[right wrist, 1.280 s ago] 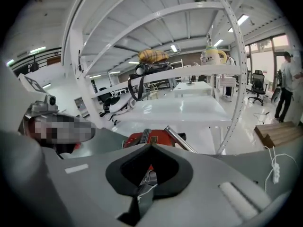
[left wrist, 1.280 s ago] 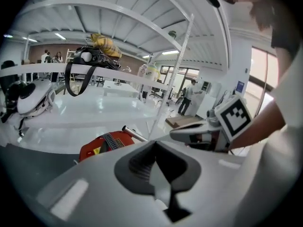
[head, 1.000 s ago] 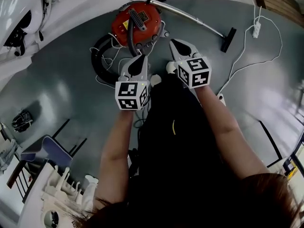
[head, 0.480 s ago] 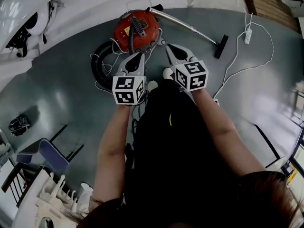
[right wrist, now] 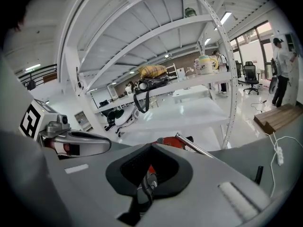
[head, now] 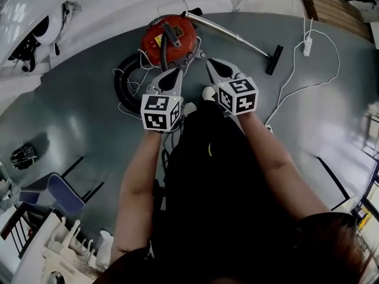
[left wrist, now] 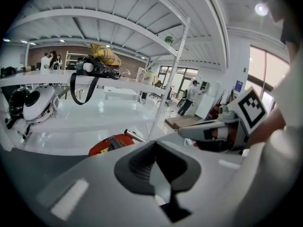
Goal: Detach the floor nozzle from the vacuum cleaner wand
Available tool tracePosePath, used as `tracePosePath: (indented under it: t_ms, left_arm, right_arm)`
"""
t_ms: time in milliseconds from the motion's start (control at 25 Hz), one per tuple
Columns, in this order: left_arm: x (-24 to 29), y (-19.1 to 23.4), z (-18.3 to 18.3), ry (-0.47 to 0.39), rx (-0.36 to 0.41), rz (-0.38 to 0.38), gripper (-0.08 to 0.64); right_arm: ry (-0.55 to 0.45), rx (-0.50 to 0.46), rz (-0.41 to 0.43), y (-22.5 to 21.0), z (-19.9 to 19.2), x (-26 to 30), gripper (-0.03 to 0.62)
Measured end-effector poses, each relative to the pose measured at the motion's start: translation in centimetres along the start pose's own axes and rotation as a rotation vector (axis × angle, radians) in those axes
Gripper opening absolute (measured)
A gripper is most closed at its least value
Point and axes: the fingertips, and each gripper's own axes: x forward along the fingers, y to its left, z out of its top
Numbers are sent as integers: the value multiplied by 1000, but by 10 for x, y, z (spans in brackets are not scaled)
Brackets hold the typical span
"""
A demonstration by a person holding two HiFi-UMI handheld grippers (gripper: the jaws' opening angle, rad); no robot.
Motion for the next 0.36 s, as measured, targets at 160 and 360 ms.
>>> tracePosePath:
  t_ms: [160,360]
  left_arm:
    - [-2,1,2,0,8,-2,10]
    - [-8,-1,-3,12,11,2,11]
  right_arm:
    - [1,-11,0,1,1,-1,-3]
    - [11,-15,-2,6,-5,-5,-3]
